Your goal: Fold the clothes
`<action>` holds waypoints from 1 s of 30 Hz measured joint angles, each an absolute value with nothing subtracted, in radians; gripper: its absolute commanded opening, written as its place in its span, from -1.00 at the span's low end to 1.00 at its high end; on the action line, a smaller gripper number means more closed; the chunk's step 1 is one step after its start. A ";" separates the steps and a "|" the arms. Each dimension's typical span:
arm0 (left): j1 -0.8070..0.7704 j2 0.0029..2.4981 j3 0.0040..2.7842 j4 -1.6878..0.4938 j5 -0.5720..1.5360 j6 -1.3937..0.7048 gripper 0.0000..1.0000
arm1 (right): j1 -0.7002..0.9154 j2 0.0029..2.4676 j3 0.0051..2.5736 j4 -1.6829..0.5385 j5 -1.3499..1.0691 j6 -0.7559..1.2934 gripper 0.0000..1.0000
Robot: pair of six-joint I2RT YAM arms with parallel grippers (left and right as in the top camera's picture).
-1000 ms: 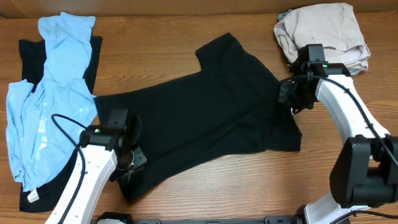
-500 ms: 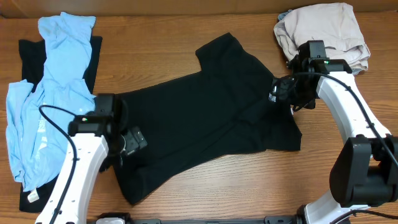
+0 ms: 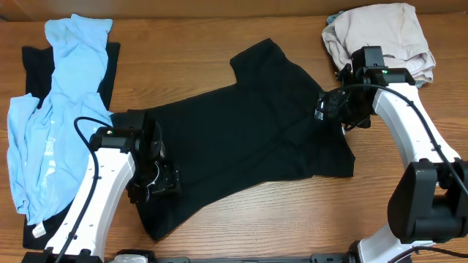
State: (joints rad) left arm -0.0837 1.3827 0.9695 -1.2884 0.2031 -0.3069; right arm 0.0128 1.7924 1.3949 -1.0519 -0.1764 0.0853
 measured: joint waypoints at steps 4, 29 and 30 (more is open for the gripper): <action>-0.084 1.383 0.970 -1.291 0.200 -0.310 0.37 | 0.013 1.792 1.395 -1.035 -0.177 0.081 1.00; -0.084 1.545 0.885 -1.162 0.183 -0.315 -0.11 | 0.013 1.792 1.395 -1.005 -0.179 0.059 1.00; -0.084 1.545 0.875 -1.153 0.182 -0.315 -0.14 | 0.013 1.792 1.395 -1.005 -0.179 0.059 1.00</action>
